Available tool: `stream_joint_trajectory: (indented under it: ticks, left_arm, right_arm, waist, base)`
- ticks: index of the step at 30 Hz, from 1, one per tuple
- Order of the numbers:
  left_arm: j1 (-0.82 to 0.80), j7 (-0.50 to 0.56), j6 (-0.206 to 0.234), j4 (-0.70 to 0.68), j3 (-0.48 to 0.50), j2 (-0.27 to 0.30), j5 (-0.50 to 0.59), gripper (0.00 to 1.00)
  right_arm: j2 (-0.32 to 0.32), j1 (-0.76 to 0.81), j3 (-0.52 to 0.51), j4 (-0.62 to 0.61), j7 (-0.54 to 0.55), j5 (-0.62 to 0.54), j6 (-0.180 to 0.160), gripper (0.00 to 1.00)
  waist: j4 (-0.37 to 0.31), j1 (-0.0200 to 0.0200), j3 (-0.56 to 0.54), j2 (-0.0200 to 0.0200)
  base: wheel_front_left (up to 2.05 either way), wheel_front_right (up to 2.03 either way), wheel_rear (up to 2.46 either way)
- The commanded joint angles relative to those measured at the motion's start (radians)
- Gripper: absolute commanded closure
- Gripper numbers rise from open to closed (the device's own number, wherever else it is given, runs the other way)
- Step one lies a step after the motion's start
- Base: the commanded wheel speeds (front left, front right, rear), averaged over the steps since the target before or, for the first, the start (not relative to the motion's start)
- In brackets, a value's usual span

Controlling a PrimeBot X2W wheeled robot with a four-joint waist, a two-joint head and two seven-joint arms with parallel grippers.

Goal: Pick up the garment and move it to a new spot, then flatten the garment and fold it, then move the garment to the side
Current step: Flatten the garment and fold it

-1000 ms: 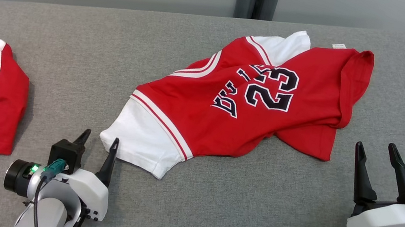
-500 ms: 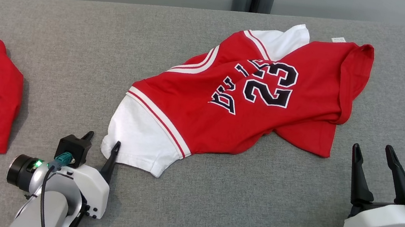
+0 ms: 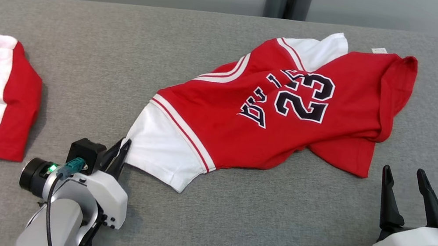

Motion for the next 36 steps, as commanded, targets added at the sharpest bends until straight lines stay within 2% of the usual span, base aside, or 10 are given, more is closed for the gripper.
stream_joint_trajectory:
  ticks: [1, 9, 16, 29, 30, 31, 32, 36]
  left_arm:
    - [0.007, -0.006, 0.008, -0.022, 0.008, 0.005, -0.008, 1.00]
    - [0.079, -0.007, 0.014, -0.219, 0.010, -0.008, 0.001, 1.00]
    - [0.109, -0.007, 0.013, -0.292, -0.013, -0.017, 0.007, 1.00]
    - [0.104, -0.007, 0.016, -0.326, -0.045, -0.026, 0.001, 1.00]
    - [0.104, -0.007, 0.017, -0.327, -0.046, -0.026, -0.001, 1.00]
    - [0.104, -0.007, 0.017, -0.328, -0.046, -0.026, -0.001, 1.00]
    - [0.105, -0.007, 0.017, -0.329, -0.046, -0.026, -0.002, 1.00]
    - [0.117, -0.007, 0.016, -0.329, -0.039, -0.024, -0.014, 1.00]
  right_arm:
    - [0.000, 0.009, -0.006, 0.011, 0.002, 0.012, -0.001, 0.00]
    - [0.038, -0.025, -0.094, 0.135, 0.017, 0.105, -0.001, 0.00]
    - [0.050, -0.078, -0.150, 0.250, 0.040, 0.260, -0.001, 0.00]
    - [0.056, -0.119, -0.085, 0.408, 0.027, 0.346, -0.001, 0.00]
    - [0.057, -0.124, -0.079, 0.418, 0.026, 0.353, -0.001, 0.54]
    - [0.058, -0.127, -0.070, 0.426, 0.023, 0.361, -0.001, 0.85]
    - [0.059, -0.130, -0.058, 0.431, 0.022, 0.363, -0.001, 1.00]
    - [0.057, -0.133, -0.035, 0.437, -0.004, 0.366, 0.000, 1.00]
  waist:
    - [0.015, 0.0000, -0.004, 0.0000]
    - [0.104, 0.0000, -0.008, 0.0000]
    - [0.156, 0.0000, -0.006, 0.0000]
    - [0.181, 0.0000, 0.005, 0.0000]
    - [0.181, 0.0000, 0.005, 0.0000]
    - [0.180, 0.0000, 0.005, 0.0000]
    - [0.179, 0.0000, 0.005, 0.0000]
    - [0.167, 0.0000, -0.009, 0.0000]
  base:
    - [0.00, 0.00, 0.00]
    - [0.00, 0.00, 0.00]
    - [0.00, 0.00, 0.00]
    - [0.00, 0.00, 0.00]
    - [0.00, 0.00, 0.00]
    - [0.00, 0.00, 0.00]
    - [0.00, 0.00, 0.00]
    - [0.00, 0.00, 0.00]
